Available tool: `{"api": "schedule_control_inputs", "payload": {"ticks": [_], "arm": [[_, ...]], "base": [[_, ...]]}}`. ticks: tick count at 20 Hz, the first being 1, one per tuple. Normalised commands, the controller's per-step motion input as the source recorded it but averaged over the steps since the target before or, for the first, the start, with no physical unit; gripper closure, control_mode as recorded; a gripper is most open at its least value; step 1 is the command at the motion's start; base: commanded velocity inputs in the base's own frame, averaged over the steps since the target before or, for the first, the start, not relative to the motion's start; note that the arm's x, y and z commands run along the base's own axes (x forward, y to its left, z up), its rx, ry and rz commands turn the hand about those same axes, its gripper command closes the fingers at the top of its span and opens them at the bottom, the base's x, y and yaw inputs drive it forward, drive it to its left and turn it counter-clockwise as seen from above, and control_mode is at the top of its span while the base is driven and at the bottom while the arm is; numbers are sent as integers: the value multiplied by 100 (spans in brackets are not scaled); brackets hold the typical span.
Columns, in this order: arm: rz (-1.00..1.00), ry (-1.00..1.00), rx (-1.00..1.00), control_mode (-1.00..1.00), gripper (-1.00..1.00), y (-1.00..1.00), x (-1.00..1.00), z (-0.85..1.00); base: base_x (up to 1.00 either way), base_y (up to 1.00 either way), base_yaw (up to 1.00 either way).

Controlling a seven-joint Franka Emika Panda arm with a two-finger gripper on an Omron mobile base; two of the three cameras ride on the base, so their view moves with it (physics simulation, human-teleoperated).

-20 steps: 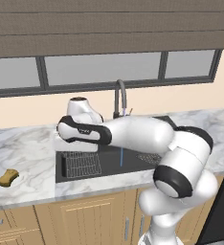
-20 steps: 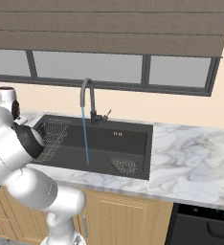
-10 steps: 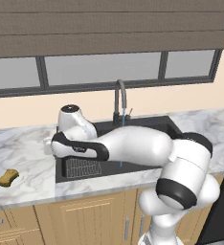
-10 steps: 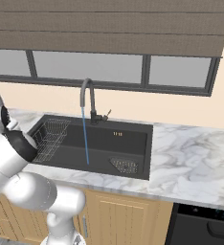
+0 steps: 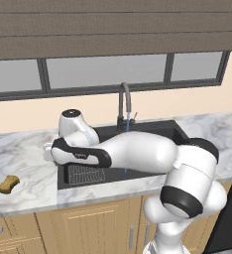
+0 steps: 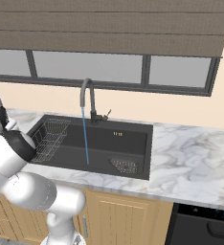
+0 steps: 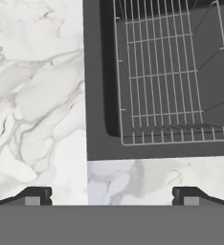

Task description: Soak the sponge with water for a few seconds and then drop it inside the sink.

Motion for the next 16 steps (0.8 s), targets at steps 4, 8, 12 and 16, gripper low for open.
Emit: {"api": "schedule_control_inputs", "payload": {"ticks": [4,8,12,16], "arm": [[0,0,5,-100,-100,20,2,0],[0,0,6,-100,-100,31,6,0],[0,0,2,-100,-100,42,0,0],[0,0,0,-100,-100,43,0,0]], "base": [[0,0,0],[0,0,0],[0,0,0],[0,0,0]]}}
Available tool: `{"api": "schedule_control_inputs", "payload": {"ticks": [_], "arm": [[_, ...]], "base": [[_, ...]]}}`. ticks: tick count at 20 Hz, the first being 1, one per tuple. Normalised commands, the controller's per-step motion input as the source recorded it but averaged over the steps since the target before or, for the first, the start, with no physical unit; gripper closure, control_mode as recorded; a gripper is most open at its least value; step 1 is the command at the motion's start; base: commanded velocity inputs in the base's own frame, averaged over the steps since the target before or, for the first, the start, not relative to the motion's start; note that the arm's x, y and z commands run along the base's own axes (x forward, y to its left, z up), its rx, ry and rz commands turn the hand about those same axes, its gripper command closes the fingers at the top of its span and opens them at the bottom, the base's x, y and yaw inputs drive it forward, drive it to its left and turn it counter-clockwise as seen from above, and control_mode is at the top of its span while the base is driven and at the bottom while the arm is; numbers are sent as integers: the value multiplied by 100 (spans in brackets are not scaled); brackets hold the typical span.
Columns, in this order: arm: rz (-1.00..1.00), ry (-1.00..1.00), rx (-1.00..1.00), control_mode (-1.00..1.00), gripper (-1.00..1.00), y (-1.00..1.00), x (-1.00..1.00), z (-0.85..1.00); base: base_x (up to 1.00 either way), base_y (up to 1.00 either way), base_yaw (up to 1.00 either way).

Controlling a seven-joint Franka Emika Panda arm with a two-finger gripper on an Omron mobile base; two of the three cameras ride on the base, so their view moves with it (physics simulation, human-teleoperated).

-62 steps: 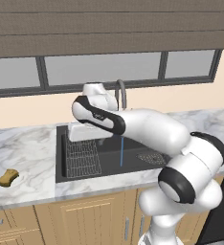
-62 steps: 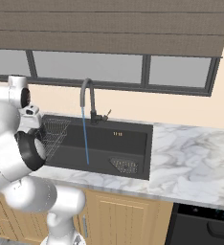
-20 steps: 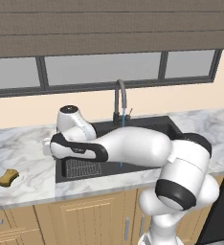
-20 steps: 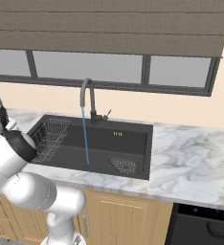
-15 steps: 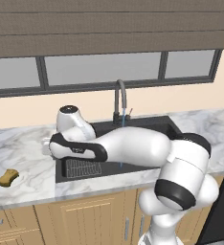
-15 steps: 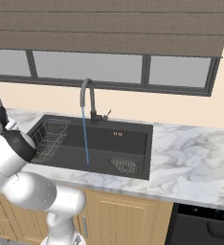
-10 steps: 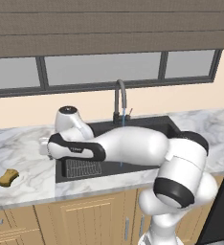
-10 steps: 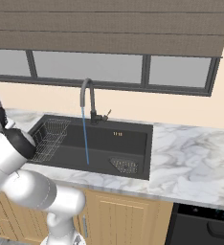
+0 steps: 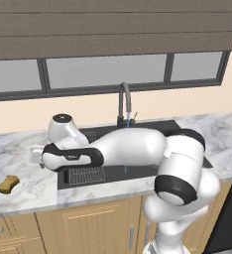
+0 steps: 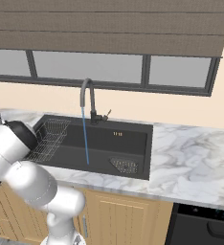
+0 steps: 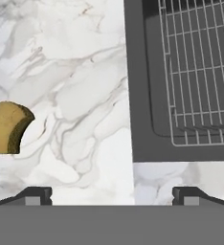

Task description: Soak the sponge with water for a few seconds and then drop it inside the sink.

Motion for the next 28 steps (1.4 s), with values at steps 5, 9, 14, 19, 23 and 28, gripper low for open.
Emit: {"api": "schedule_control_inputs", "payload": {"ticks": [5,9,14,19,23,28], "arm": [[0,3,0,-100,-100,41,0,0],[0,3,0,-100,-100,39,0,0],[0,4,0,-100,-100,40,3,-2],[0,3,-1,-100,-100,43,10,-11],[0,1,-6,-100,-100,40,4,-7],[0,6,-12,-100,-100,41,0,21]], "base": [[0,0,0],[0,0,0],[0,0,0],[0,0,0],[0,0,0],[0,0,0]]}}
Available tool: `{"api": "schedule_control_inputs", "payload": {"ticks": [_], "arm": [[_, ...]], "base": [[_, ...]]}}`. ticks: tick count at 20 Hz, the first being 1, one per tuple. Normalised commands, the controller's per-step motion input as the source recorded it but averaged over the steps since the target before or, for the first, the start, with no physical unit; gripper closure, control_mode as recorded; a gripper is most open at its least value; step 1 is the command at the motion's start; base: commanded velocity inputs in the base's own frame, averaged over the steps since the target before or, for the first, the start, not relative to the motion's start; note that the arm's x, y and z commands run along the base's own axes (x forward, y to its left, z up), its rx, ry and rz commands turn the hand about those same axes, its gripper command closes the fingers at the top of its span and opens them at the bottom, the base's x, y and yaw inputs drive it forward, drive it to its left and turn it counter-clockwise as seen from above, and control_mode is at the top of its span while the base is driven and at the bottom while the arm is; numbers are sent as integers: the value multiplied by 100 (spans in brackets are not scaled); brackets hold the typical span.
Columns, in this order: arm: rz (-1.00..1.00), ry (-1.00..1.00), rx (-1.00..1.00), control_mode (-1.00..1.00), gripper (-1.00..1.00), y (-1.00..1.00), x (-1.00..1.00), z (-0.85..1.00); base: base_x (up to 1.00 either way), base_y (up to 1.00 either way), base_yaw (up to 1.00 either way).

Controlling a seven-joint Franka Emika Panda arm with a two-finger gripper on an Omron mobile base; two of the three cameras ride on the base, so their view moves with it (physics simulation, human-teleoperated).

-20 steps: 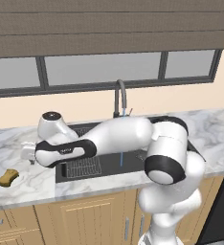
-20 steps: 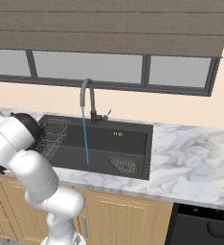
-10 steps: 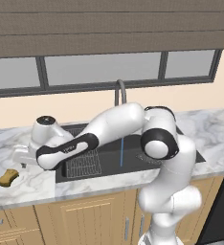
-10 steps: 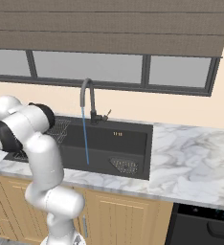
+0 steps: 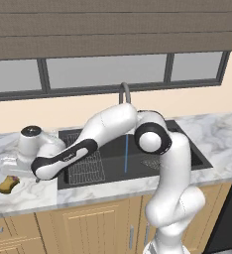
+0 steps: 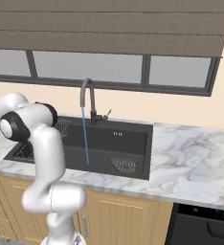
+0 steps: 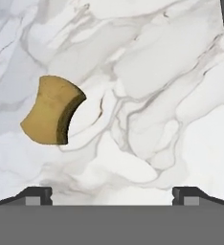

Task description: Soak the sponge with water for a few seconds and then drop it inside the sink.

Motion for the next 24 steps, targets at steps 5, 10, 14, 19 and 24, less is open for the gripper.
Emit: {"api": "schedule_control_inputs", "payload": {"ticks": [5,10,14,19,24], "arm": [[0,15,-11,-100,-100,37,0,28],[-1,19,-7,-100,-100,27,22,4],[-4,10,-6,-100,-100,14,29,-2],[-2,-4,-1,-100,-100,1,12,-17],[-1,-10,0,-100,-100,0,8,-25]], "base": [[0,0,0],[0,0,0],[0,0,0],[0,0,0],[0,0,0]]}}
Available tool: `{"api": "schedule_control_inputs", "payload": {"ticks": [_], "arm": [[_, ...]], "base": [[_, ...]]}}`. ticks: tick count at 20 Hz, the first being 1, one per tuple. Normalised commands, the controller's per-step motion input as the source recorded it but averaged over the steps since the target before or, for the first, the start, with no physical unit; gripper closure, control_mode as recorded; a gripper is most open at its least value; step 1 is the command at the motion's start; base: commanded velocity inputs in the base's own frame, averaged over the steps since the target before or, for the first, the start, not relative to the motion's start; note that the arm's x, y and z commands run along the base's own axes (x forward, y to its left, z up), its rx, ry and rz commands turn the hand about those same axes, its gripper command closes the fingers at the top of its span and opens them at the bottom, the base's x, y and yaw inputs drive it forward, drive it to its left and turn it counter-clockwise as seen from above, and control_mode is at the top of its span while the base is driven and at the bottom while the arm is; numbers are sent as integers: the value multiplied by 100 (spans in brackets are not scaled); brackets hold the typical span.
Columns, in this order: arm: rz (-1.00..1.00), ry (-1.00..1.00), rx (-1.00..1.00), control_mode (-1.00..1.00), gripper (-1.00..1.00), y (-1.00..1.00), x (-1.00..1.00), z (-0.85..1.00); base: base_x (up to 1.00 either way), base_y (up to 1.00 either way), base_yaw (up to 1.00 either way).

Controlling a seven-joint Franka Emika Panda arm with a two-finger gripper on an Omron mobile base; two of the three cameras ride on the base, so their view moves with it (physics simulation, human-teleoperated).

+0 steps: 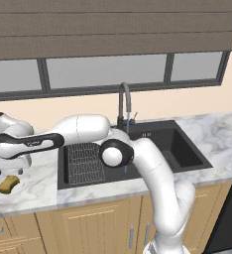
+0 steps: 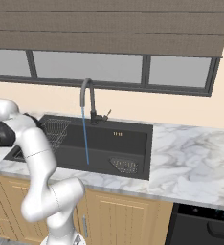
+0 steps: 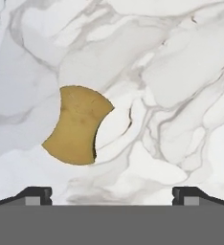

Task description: Soak the sponge with water for a few seconds and then drop it inside the sink.

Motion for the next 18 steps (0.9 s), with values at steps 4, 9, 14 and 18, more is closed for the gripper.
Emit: {"api": "schedule_control_inputs", "payload": {"ticks": [4,9,14,18], "arm": [[0,-9,0,-100,-100,0,6,-29],[-1,-5,0,-100,-100,0,7,-21],[-5,-3,2,-100,-100,0,12,-6],[-11,0,10,-100,-100,0,17,0]], "base": [[0,0,0],[0,0,0],[0,0,0],[0,0,0]]}}
